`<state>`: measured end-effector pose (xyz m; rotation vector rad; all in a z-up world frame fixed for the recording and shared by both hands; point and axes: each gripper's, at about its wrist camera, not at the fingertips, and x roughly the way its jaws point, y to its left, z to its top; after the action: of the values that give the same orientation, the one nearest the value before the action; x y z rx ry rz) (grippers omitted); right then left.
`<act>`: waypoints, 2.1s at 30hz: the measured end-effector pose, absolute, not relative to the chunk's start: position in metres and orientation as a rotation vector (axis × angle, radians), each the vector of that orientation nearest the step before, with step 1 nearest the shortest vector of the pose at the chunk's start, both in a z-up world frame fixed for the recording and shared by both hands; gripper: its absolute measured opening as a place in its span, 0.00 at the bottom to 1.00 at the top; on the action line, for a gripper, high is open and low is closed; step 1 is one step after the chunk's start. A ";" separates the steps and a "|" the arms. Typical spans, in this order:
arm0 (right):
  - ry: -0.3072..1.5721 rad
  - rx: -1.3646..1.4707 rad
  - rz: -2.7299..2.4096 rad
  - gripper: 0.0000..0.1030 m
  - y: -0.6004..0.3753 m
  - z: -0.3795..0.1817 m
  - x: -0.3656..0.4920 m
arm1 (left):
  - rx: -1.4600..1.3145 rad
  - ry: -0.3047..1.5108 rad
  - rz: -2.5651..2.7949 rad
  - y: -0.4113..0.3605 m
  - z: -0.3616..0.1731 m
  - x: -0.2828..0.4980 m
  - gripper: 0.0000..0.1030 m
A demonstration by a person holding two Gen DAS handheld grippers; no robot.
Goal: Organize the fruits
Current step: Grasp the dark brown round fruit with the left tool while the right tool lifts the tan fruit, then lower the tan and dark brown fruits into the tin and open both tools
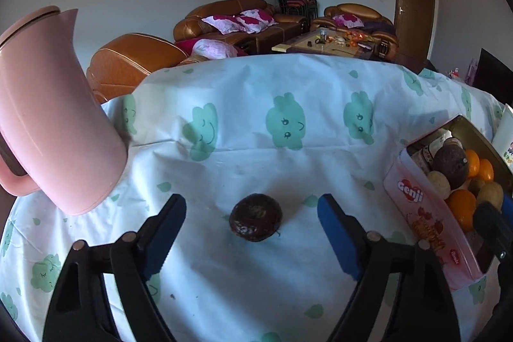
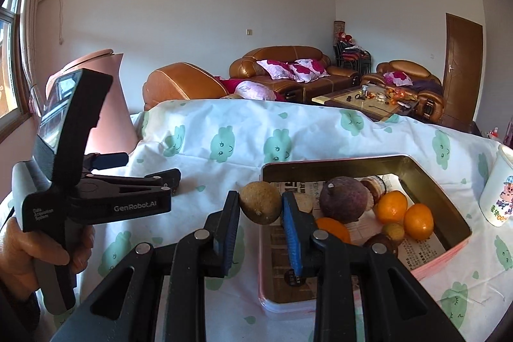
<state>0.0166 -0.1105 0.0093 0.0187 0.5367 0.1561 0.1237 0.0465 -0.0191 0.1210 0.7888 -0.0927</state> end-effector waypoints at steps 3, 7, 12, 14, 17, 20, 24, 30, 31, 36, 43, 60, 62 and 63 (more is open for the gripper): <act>0.548 0.042 0.163 0.28 -0.116 0.008 0.019 | 0.110 0.861 -0.080 0.042 -0.032 0.139 0.73; 0.564 0.048 0.181 0.28 -0.115 0.006 0.021 | 0.074 0.906 -0.072 0.044 -0.045 0.148 0.65; 0.572 0.042 0.192 0.28 -0.111 0.003 0.022 | 0.055 0.909 -0.119 0.042 -0.046 0.148 0.53; 0.572 0.040 0.189 0.28 -0.111 0.002 0.022 | 0.061 0.904 -0.141 0.039 -0.045 0.145 0.43; 0.564 0.043 0.181 0.28 -0.111 0.003 0.021 | 0.074 0.895 -0.138 0.035 -0.043 0.143 0.40; 0.553 0.042 0.174 0.28 -0.112 0.004 0.019 | 0.076 0.837 -0.105 0.036 -0.033 0.134 0.40; 0.520 0.020 0.159 0.28 -0.110 0.007 0.015 | 0.094 0.741 -0.042 0.037 -0.021 0.116 0.40; 0.436 -0.038 0.117 0.28 -0.106 0.015 0.005 | 0.072 0.669 -0.012 0.035 -0.012 0.093 0.40; 0.434 -0.037 0.118 0.28 -0.106 0.015 0.004 | 0.073 0.658 -0.009 0.034 -0.011 0.090 0.40; 0.431 -0.035 0.112 0.28 -0.108 0.016 0.003 | 0.049 0.624 -0.004 0.030 -0.003 0.071 0.40; 0.435 -0.032 0.118 0.28 -0.114 0.016 -0.004 | 0.036 0.620 -0.015 0.020 -0.005 0.052 0.40; 0.419 0.019 0.046 0.28 -0.176 0.021 -0.021 | 0.071 0.563 -0.092 -0.032 0.008 0.022 0.40; 0.417 0.028 0.029 0.28 -0.187 0.022 -0.021 | 0.073 0.559 -0.105 -0.039 0.009 0.022 0.40; 0.416 0.032 0.020 0.28 -0.192 0.022 -0.022 | 0.073 0.558 -0.111 -0.042 0.010 0.022 0.40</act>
<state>-0.0216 -0.1917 0.0222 0.0321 0.4162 0.0199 0.0224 -0.0423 0.0104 0.0732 0.5577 -0.1110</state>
